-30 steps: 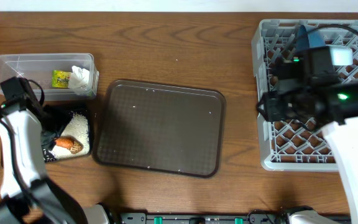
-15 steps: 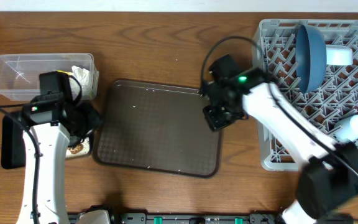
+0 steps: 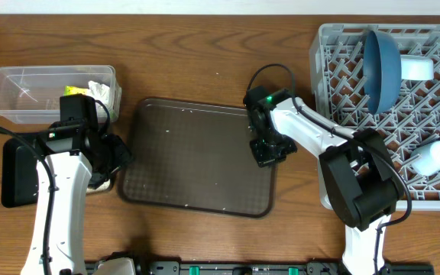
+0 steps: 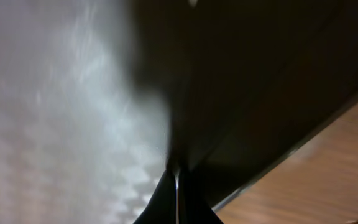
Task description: Sort waste into correct bins and load items into the dishwasher rack
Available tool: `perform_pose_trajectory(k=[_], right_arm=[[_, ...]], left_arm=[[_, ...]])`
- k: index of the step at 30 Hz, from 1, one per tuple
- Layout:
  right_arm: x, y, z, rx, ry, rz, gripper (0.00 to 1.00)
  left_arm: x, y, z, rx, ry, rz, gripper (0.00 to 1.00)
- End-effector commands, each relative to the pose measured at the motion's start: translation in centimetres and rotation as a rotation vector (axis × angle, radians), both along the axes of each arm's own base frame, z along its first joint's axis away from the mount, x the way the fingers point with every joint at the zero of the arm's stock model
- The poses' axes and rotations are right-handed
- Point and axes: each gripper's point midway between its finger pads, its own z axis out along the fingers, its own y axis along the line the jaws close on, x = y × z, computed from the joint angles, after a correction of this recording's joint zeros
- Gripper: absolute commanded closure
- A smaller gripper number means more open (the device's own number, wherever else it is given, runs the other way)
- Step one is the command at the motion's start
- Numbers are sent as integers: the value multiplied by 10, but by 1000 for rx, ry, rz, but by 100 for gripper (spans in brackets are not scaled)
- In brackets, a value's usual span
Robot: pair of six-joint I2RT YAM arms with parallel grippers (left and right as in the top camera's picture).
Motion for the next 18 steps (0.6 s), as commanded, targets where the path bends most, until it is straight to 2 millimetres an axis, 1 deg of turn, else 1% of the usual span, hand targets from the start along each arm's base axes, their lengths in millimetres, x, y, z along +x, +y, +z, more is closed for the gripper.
perform_pose_trajectory(k=[1,5,10,18], right_arm=[[21,-25,-3,-134,-105,-53,99],[36,-27,-4,-142,-167,-94,99],[55,-36,-3,-151,-235,-123,99],[78,-44,-3,-123,-301,-174,99]], left_arm=[[-2,3,-3,21,16,-8,36],[-3,3,-3,21,16,-8,36],[-3,3,-3,21,16,-8,36],[-3,3,-3,21,16,-8,36]])
